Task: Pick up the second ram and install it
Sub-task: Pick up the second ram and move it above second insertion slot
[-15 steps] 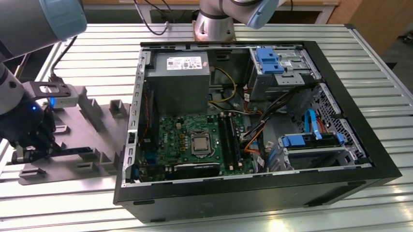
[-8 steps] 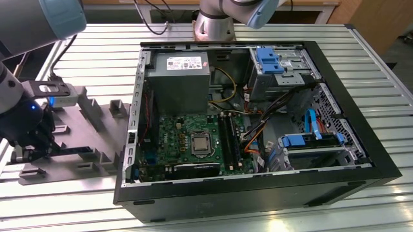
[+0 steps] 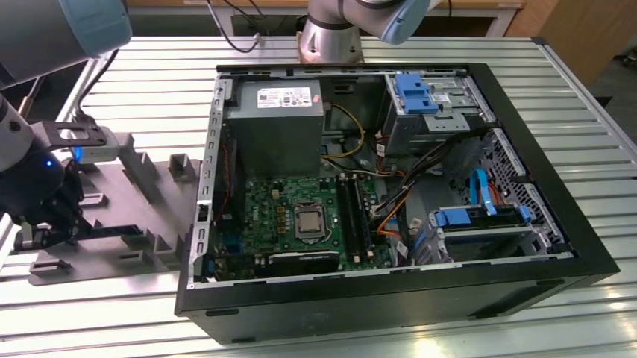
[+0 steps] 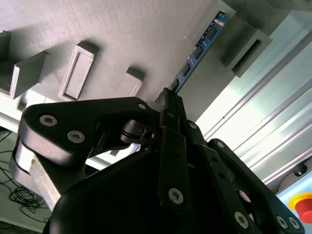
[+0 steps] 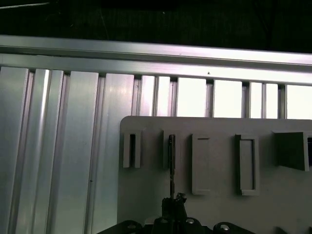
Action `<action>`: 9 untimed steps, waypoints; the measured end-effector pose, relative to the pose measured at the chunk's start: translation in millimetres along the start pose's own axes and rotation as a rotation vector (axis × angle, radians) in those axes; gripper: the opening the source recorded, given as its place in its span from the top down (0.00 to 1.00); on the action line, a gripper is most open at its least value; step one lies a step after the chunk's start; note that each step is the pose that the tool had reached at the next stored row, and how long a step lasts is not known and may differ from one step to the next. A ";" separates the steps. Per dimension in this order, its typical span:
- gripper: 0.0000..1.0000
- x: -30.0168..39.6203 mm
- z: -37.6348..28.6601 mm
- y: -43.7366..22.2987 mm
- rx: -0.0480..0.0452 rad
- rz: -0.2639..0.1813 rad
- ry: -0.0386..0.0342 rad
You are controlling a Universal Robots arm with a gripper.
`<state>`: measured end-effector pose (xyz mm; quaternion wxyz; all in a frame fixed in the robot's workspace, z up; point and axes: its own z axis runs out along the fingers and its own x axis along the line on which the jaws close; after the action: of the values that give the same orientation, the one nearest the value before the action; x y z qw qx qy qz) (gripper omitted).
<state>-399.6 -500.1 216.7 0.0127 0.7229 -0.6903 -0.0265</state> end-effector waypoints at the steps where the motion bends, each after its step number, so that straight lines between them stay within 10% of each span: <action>1: 0.88 0.0 -0.2 0.0 0.0002 0.000 -0.0001; 9: 0.88 -0.1 -4.3 0.2 0.0001 0.000 -0.0001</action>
<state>-399.6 -500.1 221.0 0.0127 0.7229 -0.6903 -0.0265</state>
